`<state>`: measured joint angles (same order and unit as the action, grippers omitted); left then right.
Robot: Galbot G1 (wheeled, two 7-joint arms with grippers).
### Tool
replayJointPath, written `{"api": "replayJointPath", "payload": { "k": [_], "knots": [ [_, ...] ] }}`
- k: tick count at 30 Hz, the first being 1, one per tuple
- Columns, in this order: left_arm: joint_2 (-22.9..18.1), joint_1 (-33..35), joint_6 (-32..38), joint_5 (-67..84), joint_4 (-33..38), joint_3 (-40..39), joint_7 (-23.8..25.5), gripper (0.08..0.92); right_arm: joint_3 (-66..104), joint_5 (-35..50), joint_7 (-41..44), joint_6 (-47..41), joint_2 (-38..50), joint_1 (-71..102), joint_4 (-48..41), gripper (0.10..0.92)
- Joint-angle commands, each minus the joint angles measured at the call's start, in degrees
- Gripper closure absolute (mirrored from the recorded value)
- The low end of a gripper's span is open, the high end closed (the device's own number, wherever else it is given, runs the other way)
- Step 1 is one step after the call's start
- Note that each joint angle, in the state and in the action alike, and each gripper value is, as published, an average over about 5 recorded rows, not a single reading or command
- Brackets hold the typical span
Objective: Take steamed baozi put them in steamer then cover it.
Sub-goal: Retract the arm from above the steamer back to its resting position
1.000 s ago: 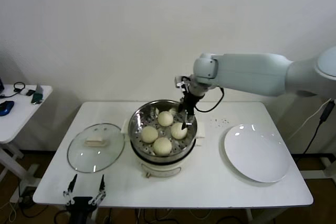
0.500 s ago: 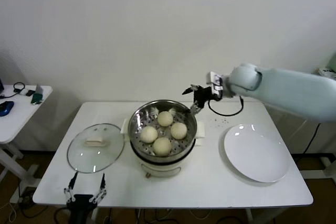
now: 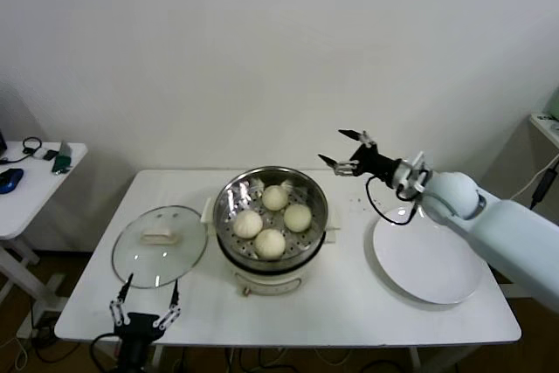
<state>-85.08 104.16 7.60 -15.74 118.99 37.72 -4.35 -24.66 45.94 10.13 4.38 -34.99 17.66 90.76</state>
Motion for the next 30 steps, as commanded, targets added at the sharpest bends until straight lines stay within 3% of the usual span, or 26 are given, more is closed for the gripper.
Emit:
{"api": "replayJointPath", "payload": {
  "k": [1, 9, 15, 25, 30],
  "knots": [
    [0.62, -0.53, -4.80, -17.47, 3.15, 2.08, 0.01, 0.177, 40.48, -5.74, -5.87, 3.35, -4.51, 39.61, 4.79, 0.203],
    [2.89, -2.37, -9.93, -41.48, 5.60, 4.38, 0.93, 0.177, 53.42, -8.58, -5.53, -2.61, -12.60, 52.29, 9.41, 0.203],
    [6.70, -5.71, -12.36, -61.43, 3.49, 4.51, 3.96, 0.177, 60.25, -8.56, -3.98, -4.82, -16.67, 58.31, 10.99, 0.203],
    [12.79, -16.94, -10.57, -65.62, -11.14, 1.43, 1.25, 0.177, 64.11, -10.15, -2.05, -4.87, -19.20, 62.87, 10.57, 0.203],
    [13.90, -20.77, -9.07, -65.38, -17.64, 0.05, 1.22, 0.177, 63.88, -11.68, -1.85, -4.92, -19.97, 62.96, 10.33, 0.203]
  ]
}}
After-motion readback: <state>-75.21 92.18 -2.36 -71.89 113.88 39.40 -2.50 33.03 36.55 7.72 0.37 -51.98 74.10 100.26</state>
